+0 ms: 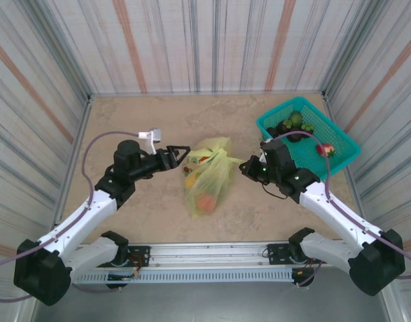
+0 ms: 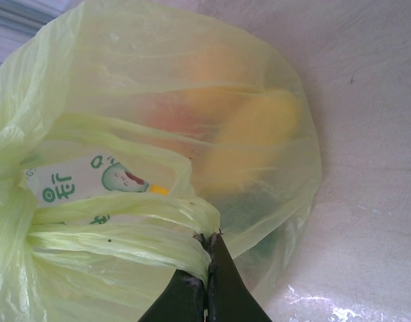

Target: Place the fake fruits into the plastic bag and tie a complex knot

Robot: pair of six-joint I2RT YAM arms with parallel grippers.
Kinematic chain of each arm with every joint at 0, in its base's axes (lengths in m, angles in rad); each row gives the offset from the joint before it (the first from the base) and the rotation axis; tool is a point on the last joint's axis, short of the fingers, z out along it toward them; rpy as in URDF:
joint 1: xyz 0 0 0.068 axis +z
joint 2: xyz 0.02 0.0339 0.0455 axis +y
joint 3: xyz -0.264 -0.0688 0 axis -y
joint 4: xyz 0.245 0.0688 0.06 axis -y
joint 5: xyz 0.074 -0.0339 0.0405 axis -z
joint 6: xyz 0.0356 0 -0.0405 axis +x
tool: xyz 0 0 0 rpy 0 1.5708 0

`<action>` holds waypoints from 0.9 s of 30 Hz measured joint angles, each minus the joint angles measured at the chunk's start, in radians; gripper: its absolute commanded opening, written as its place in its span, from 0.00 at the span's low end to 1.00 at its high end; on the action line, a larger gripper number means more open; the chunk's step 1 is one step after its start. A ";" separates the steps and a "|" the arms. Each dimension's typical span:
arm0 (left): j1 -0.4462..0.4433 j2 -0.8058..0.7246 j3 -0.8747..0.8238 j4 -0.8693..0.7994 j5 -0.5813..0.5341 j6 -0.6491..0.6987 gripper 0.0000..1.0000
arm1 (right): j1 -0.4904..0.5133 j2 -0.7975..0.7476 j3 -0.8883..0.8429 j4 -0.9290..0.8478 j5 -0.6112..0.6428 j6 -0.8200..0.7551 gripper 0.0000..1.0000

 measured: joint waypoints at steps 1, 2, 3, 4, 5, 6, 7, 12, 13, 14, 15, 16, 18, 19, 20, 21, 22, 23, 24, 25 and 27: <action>-0.013 0.013 0.000 0.001 0.015 -0.005 0.79 | 0.001 0.002 0.001 0.001 0.000 0.000 0.00; -0.022 0.020 0.000 0.000 0.024 -0.010 0.77 | 0.004 0.002 0.002 0.002 0.000 -0.001 0.00; -0.029 0.027 0.000 0.000 0.032 -0.012 0.75 | 0.005 0.002 0.002 0.003 0.000 -0.001 0.00; -0.032 0.034 0.000 0.001 0.038 -0.015 0.73 | 0.006 0.002 0.002 0.005 0.000 -0.001 0.00; -0.032 0.037 0.000 0.001 0.039 -0.016 0.71 | 0.008 0.002 0.002 0.006 0.000 -0.001 0.00; -0.032 0.044 0.001 0.001 0.039 -0.016 0.68 | 0.010 0.002 0.002 0.007 0.000 -0.001 0.00; -0.032 0.051 0.002 0.000 0.038 -0.016 0.65 | 0.011 0.002 0.002 0.007 0.000 -0.001 0.00; -0.032 0.100 0.021 -0.001 0.034 -0.016 0.49 | 0.011 0.002 0.002 0.006 0.000 -0.001 0.00; -0.032 0.114 0.031 0.000 0.034 -0.014 0.46 | 0.011 0.002 0.002 0.007 0.000 -0.001 0.00; -0.032 0.126 0.040 0.000 0.033 -0.015 0.43 | 0.011 0.002 0.002 0.007 0.000 -0.001 0.00; -0.032 0.137 0.048 0.004 0.034 -0.016 0.41 | 0.011 0.002 0.002 0.007 0.000 -0.001 0.00; -0.032 0.146 0.055 0.008 0.033 -0.017 0.38 | 0.011 0.002 0.002 0.007 0.000 -0.001 0.00; -0.032 0.156 0.060 0.016 0.031 -0.023 0.34 | 0.011 0.002 0.002 0.007 0.000 -0.001 0.00; -0.032 0.158 0.061 0.017 0.030 -0.026 0.31 | 0.011 0.002 0.002 0.007 0.000 -0.001 0.00; -0.032 0.158 0.062 0.018 0.030 -0.029 0.28 | 0.011 0.002 0.002 0.007 0.000 -0.001 0.00; -0.032 0.158 0.064 0.020 0.030 -0.029 0.25 | 0.012 0.002 0.002 0.007 0.000 -0.002 0.00; -0.032 0.158 0.066 0.022 0.029 -0.029 0.25 | 0.012 0.002 0.002 0.007 0.000 -0.002 0.00; -0.032 0.158 0.069 0.023 0.028 -0.029 0.26 | 0.012 0.002 0.002 0.007 0.000 -0.004 0.00; -0.032 0.158 0.072 0.023 0.025 -0.025 0.31 | 0.012 0.002 0.002 0.007 0.000 -0.005 0.00; -0.032 0.157 0.073 0.022 0.021 -0.019 0.38 | 0.012 0.002 0.002 0.007 -0.001 -0.005 0.00; -0.032 0.157 0.076 0.021 0.011 -0.014 0.50 | 0.013 0.002 0.002 0.007 -0.003 -0.012 0.00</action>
